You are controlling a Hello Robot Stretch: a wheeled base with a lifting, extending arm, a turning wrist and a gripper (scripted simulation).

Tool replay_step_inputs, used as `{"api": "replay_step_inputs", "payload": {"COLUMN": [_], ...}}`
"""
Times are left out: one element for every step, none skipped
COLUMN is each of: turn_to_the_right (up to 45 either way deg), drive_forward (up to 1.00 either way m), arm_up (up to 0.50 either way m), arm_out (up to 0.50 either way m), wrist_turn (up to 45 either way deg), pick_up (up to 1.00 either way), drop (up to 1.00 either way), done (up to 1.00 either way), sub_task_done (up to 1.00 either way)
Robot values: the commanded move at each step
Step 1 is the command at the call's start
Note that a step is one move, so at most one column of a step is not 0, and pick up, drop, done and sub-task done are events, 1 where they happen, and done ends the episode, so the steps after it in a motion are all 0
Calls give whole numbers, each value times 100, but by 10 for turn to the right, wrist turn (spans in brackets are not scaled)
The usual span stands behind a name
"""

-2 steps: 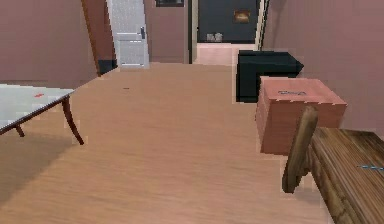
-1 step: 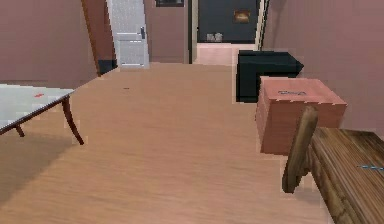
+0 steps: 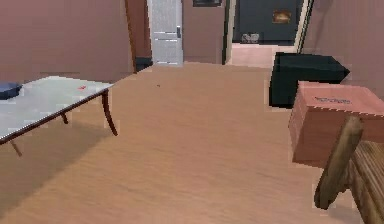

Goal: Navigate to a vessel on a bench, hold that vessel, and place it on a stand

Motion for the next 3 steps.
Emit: {"api": "replay_step_inputs", "payload": {"turn_to_the_right": [0, 0, 0], "drive_forward": [100, 100, 100], "arm_up": [0, 0, 0], "arm_out": [0, 0, 0], "wrist_turn": [0, 0, 0], "pick_up": [0, 0, 0], "drop": [0, 0, 0], "done": [0, 0, 0], "sub_task_done": [0, 0, 0]}}
